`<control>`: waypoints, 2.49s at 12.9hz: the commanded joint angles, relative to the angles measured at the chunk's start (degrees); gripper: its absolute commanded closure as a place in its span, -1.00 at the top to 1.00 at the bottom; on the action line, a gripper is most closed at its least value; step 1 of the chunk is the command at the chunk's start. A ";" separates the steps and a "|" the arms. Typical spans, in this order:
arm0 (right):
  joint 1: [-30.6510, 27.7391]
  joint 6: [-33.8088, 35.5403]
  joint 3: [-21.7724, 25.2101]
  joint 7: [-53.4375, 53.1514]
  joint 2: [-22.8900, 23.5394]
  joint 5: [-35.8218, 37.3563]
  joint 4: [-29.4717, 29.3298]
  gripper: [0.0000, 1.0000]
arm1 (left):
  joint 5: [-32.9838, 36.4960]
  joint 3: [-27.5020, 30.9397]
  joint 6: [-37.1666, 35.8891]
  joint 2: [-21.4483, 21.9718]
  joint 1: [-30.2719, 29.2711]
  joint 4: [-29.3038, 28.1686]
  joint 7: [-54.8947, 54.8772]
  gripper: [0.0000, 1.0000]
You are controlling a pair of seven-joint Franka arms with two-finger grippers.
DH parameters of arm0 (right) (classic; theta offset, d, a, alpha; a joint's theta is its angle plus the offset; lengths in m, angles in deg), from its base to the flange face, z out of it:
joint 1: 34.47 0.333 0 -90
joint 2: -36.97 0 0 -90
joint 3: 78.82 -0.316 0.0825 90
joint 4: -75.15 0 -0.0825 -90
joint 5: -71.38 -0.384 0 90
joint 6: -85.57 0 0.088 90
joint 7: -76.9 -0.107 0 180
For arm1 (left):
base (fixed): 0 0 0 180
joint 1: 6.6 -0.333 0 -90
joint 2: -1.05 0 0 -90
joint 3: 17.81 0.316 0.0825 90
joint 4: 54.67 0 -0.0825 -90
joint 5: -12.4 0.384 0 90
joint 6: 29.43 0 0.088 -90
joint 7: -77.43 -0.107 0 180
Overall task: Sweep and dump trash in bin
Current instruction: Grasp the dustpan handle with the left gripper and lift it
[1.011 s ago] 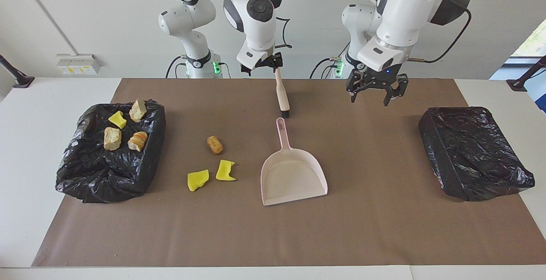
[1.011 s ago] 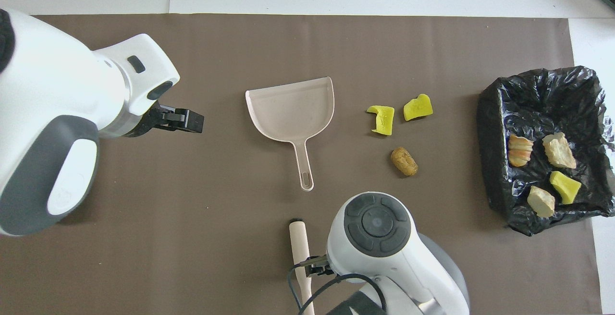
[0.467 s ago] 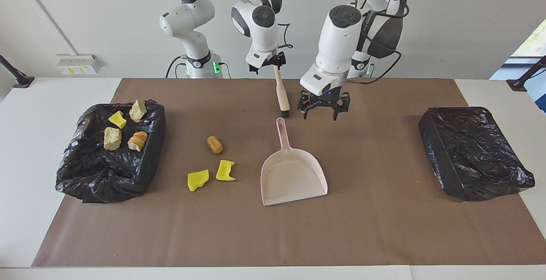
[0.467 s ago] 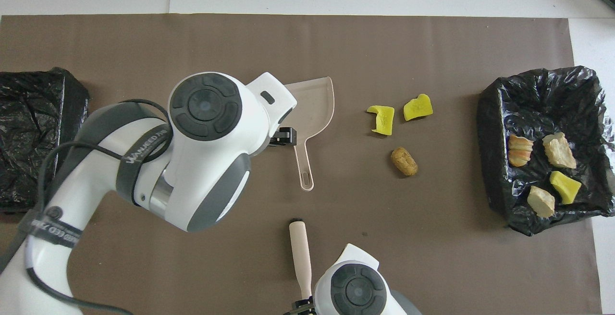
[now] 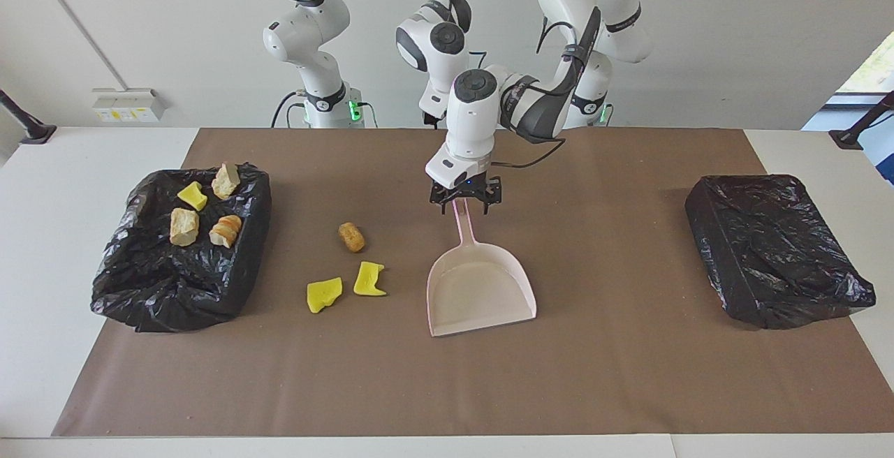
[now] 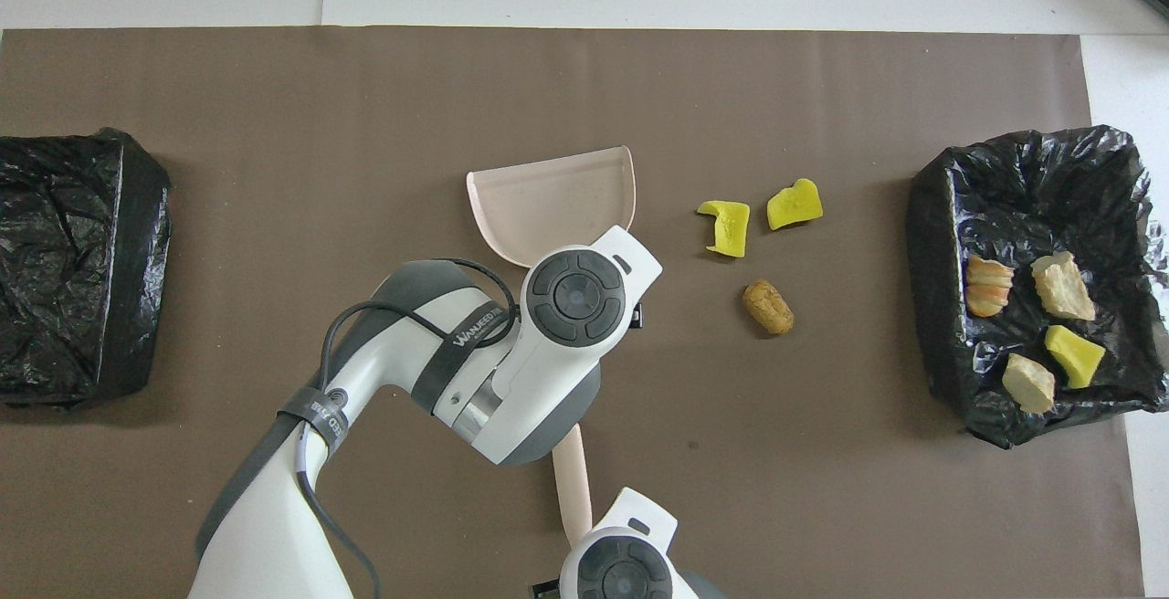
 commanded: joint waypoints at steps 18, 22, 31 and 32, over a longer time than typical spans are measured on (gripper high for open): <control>-3.24 11.94 0.66 -0.09 -3.94 -1.35 -1.35 -1.00 | 4.17 1.65 -2.83 2.27 -3.25 -0.12 -18.90 -1.00; -7.89 19.66 0.84 0.62 -9.73 2.50 -1.35 -1.00 | 1.97 1.57 -4.50 2.27 -4.81 -0.21 -33.63 -1.00; -29.86 26.74 0.57 10.36 -15.04 14.11 -2.83 -1.00 | 0.73 1.74 -6.88 2.36 -7.63 -0.56 -60.31 -1.00; -30.66 25.94 0.57 10.73 -13.89 16.03 -4.23 -1.00 | 0.91 1.74 -6.53 2.27 -7.90 -0.38 -65.23 -1.00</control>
